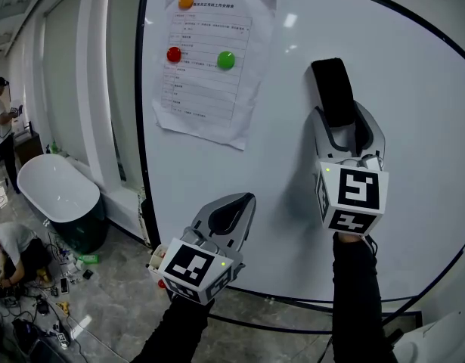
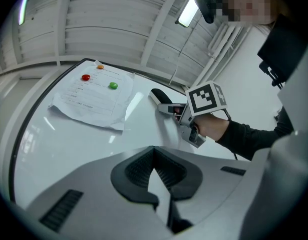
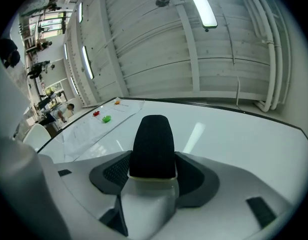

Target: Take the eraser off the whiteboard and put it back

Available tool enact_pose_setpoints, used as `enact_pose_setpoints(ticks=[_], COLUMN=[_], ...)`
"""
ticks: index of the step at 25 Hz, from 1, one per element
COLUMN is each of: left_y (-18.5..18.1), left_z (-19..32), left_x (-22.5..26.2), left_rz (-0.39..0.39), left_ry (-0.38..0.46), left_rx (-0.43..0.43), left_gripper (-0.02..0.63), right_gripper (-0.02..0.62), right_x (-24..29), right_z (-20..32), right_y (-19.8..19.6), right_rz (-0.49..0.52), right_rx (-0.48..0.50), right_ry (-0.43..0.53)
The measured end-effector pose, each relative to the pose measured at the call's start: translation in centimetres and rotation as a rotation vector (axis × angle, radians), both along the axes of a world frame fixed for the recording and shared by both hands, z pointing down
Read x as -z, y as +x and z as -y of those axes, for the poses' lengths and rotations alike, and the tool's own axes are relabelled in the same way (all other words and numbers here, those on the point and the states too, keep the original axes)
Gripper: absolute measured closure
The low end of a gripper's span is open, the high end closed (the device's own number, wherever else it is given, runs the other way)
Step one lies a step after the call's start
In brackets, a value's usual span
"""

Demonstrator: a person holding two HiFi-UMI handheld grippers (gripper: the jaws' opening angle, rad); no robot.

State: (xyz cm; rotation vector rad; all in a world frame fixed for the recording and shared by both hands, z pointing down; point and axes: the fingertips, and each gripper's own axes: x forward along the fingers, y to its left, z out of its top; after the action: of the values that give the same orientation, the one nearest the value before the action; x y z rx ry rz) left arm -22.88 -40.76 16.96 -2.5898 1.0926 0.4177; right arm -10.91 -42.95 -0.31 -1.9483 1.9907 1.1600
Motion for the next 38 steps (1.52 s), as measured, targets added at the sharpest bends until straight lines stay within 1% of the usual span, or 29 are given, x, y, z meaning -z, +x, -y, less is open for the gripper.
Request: enact_pose_setpoints(ticks=[5,9,16,22,25,28,33,38], left_y=[-0.1,0.1,0.5,1.7,2.7,3.4,4.0,4.7], left_z=[0.0,0.0,0.2,0.3,-0.1,-0.2,-0.2,-0.4], left_x=[-0.1,-0.9,-1.6,-2.2,-2.1,-2.0,-2.1,-2.1], left_rz=[-0.001,0.013,0.021,0.051,0.069,0.081,0.093,0.142], left_ry=[-0.004,-0.019,-0.024,-0.022,-0.008,-0.007,-0.012,0.004], left_rx=[0.007,0.009,0.019,0.021,0.016,0.016,0.021,0.036], left_gripper=[0.598,0.598,0.598,0.598,0.598,0.598,0.598,0.6], right_gripper=[0.321,0.321,0.321,0.321,0.321,0.321,0.321,0.321], right_x=[-1.0,-2.2,-4.9,-7.1,-7.9,-8.4,-8.7,-8.7], right_z=[-0.7,-2.7,-6.7,-9.4,-10.1,-10.5,-10.8,-10.8], right_y=[1.0,2.1,3.7,5.8,6.7,7.4,8.3,8.8], right_rz=[0.041,0.066,0.05,0.096,0.125,0.123,0.143,0.149], right_rx=[0.036,0.059,0.051,0.027,0.021,0.0,0.003,0.005], right_ry=[-0.002,0.016,0.026,0.018,0.01,0.013,0.008,0.008])
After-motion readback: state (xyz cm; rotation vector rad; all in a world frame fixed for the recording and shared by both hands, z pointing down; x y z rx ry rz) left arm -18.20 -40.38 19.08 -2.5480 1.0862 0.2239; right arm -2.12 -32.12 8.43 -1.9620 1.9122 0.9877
